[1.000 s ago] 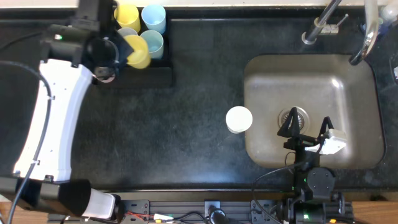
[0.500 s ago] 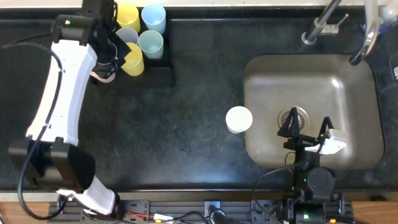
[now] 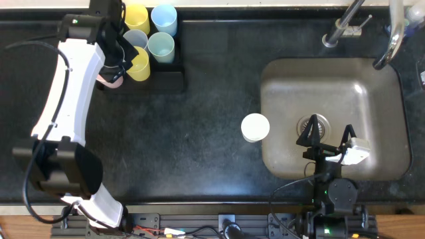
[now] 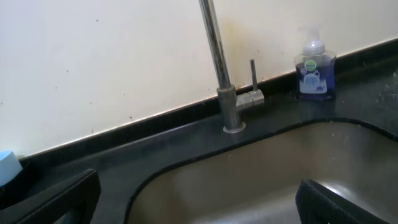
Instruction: Store Cups
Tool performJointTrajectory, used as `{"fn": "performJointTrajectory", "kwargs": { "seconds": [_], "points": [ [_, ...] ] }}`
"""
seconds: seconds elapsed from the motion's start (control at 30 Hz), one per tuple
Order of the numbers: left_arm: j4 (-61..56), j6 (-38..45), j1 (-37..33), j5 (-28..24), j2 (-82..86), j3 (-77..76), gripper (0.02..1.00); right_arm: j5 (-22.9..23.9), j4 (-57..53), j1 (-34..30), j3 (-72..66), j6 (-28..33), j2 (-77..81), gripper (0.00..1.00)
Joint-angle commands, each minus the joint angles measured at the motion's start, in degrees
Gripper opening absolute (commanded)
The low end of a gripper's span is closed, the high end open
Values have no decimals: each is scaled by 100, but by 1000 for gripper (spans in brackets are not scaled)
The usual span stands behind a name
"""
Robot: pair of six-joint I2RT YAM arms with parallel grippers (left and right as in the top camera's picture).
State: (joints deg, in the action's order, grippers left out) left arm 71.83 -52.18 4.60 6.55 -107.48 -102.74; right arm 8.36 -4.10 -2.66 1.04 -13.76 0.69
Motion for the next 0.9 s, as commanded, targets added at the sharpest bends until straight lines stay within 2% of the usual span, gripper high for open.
{"fn": "performJointTrajectory", "kwargs": {
  "seconds": [0.03,0.43,0.9],
  "points": [
    [-52,-63,-26,127,-142,37,36,7,33,-33,-79,-42,-48,998],
    [-61,-197,-63,225,-326,37,36,7,31,-33,-79,-39,-48,996],
    [-98,-236,-101,105,-682,37,36,4,33,-33,-79,-39,-48,998]
  ]
}}
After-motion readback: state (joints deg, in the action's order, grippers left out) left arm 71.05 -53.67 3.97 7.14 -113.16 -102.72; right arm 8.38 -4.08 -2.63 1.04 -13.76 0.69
